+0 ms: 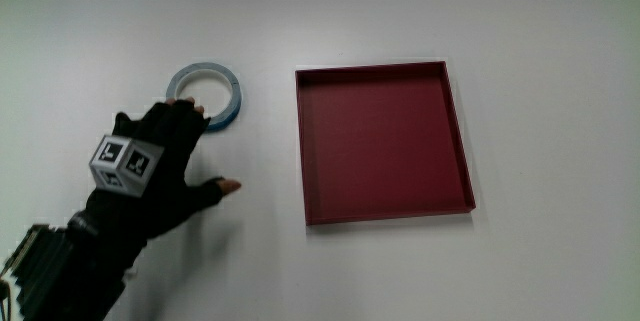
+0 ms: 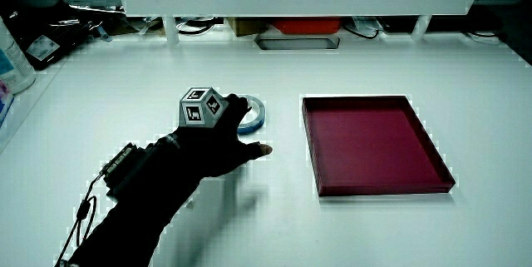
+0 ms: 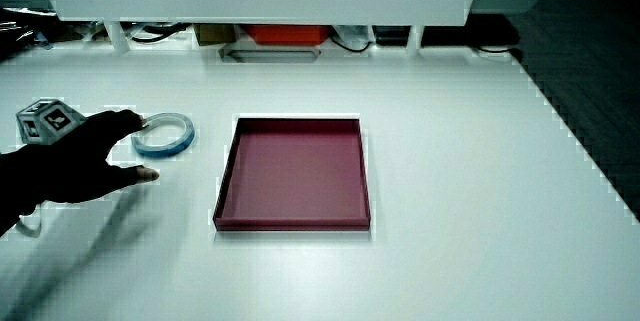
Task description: Place blue tape
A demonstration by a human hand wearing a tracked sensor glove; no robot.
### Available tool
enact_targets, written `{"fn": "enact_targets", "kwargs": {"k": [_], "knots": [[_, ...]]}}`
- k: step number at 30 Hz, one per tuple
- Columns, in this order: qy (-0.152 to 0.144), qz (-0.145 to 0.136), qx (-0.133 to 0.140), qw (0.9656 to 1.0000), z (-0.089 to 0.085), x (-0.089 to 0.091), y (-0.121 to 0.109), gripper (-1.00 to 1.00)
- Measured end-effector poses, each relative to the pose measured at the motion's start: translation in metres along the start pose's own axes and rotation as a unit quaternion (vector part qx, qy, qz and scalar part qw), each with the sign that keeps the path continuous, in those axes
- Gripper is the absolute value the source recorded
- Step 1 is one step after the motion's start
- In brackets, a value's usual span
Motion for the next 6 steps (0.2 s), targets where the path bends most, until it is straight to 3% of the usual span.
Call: {"fn": "enact_targets", "kwargs": {"k": [1,4,5,6], "knots": [[0.022,-0.014,0.016,0.9995,0.008,0.011,-0.010,-1.00],[0.025,-0.012,-0.012,0.9995,0.022,0.034,-0.035,-1.00],[-0.008,-0.028,0.002,0.9996,0.003,0.020,-0.033,-1.00],[0.006,-0.009,-0.034,0.9994,0.011,0.031,-0.041,-1.00]]}}
